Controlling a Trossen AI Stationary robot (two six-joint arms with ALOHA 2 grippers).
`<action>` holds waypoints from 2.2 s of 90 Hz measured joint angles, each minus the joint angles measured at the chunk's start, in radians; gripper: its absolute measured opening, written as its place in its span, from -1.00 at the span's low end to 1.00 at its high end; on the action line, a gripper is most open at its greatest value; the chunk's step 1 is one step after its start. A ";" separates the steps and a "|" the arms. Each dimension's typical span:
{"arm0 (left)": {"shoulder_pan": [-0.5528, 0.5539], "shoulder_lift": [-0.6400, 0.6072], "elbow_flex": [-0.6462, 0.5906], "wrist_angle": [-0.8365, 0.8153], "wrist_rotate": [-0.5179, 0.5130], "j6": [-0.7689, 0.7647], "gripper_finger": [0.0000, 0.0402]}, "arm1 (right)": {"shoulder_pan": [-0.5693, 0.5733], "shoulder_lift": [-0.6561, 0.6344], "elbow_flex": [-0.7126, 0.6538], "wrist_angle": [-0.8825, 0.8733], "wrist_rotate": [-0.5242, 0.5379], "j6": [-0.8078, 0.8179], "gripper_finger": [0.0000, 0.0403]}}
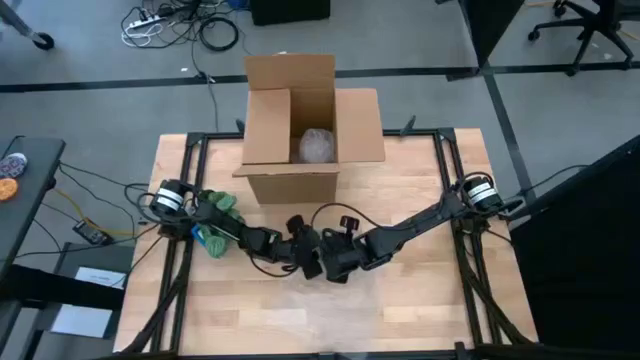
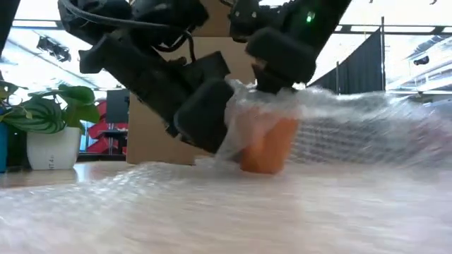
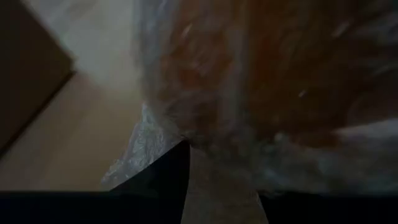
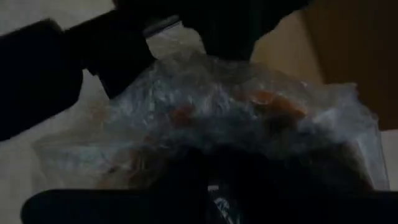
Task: Wrap mug
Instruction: Wrap the orange mug with the bubble wrap
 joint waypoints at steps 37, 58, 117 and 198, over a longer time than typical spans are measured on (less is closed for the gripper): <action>-0.030 0.170 0.129 0.118 0.034 0.062 -0.24 | -0.080 -0.004 0.053 -0.196 -0.304 0.101 -0.75; -0.030 0.134 0.136 0.011 0.030 0.112 -0.24 | -0.085 0.000 0.032 -0.194 -0.318 0.101 -0.75; -0.035 0.028 0.135 -0.279 0.008 0.108 -0.24 | -0.129 0.008 0.023 -0.120 -0.367 0.064 -0.75; -0.215 -0.066 0.430 -0.854 -0.243 0.142 0.42 | -0.135 0.006 -0.039 0.032 -0.322 0.053 -0.75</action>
